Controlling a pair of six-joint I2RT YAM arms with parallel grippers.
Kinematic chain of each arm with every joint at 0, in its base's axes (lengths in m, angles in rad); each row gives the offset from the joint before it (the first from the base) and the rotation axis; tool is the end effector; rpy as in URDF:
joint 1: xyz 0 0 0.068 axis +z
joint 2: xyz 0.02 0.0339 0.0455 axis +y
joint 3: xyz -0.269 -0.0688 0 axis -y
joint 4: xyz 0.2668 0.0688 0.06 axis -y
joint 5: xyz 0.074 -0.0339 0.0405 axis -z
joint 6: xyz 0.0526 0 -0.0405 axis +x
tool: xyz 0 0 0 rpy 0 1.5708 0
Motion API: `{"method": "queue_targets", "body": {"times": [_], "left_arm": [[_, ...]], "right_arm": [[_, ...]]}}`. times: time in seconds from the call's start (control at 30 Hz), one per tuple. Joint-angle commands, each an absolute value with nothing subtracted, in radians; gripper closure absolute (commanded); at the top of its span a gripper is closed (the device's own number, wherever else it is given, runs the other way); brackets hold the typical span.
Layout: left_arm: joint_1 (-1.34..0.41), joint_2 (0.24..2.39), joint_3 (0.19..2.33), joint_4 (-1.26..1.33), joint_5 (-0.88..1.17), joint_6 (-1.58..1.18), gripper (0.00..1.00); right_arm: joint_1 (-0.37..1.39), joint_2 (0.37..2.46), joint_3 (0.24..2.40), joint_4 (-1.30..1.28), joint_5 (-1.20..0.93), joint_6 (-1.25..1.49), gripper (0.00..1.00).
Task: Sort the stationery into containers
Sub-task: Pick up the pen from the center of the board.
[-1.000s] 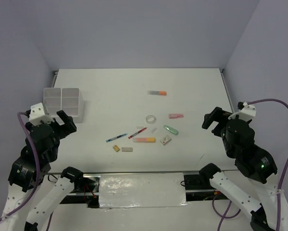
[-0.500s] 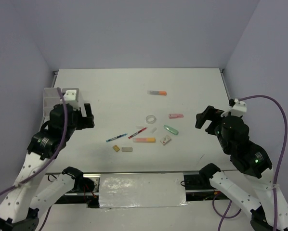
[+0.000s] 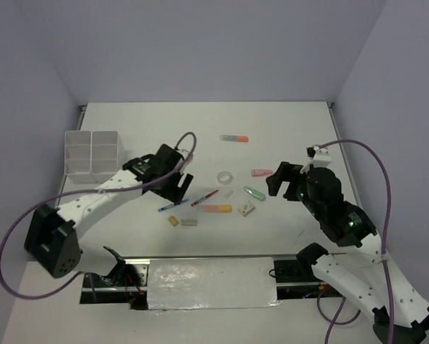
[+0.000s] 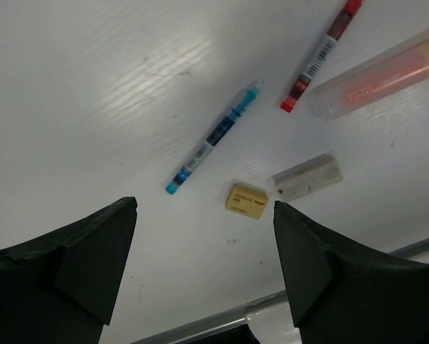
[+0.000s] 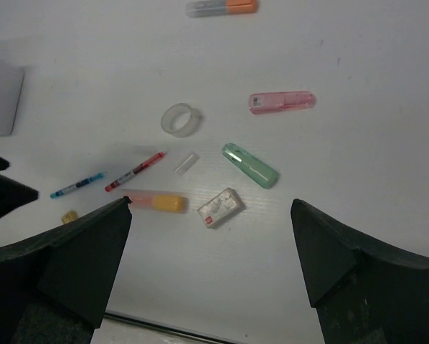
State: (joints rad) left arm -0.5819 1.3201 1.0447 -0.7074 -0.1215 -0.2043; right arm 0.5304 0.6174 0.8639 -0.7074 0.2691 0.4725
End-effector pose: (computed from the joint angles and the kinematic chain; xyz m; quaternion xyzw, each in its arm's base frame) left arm 0.2511 -0.1575 0.2543 0.1620 0.9417 -0.0571 0.2894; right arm 0.1420 0.0671 0.3371 0.0463 0.8439 0.1510 0.5127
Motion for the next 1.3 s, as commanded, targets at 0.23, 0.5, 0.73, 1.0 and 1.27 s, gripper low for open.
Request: {"method": "queue_targets", "body": {"times": [0.23, 0.5, 0.73, 1.0, 1.27], "left_arm": [[-0.650, 1.535, 1.043, -0.667, -0.173, -0.153, 0.19], [-0.638, 1.637, 1.051, -0.635, -0.190, -0.124, 0.26], [-0.592, 1.703, 1.043, -0.609, -0.140, -0.115, 0.33], [-0.551, 1.743, 1.043, -0.604, -0.110, -0.123, 0.44], [-0.543, 1.802, 1.058, -0.620, -0.075, -0.130, 0.79]], "right_arm": [[0.538, 0.624, 0.801, -0.543, 0.169, 0.413, 0.00], [0.538, 0.621, 0.772, -0.505, 0.158, 0.397, 0.00], [0.537, 0.598, 0.758, -0.483, 0.143, 0.390, 0.00], [0.537, 0.586, 0.759, -0.483, 0.147, 0.379, 0.00], [0.538, 0.569, 0.762, -0.491, 0.164, 0.377, 0.00]]}}
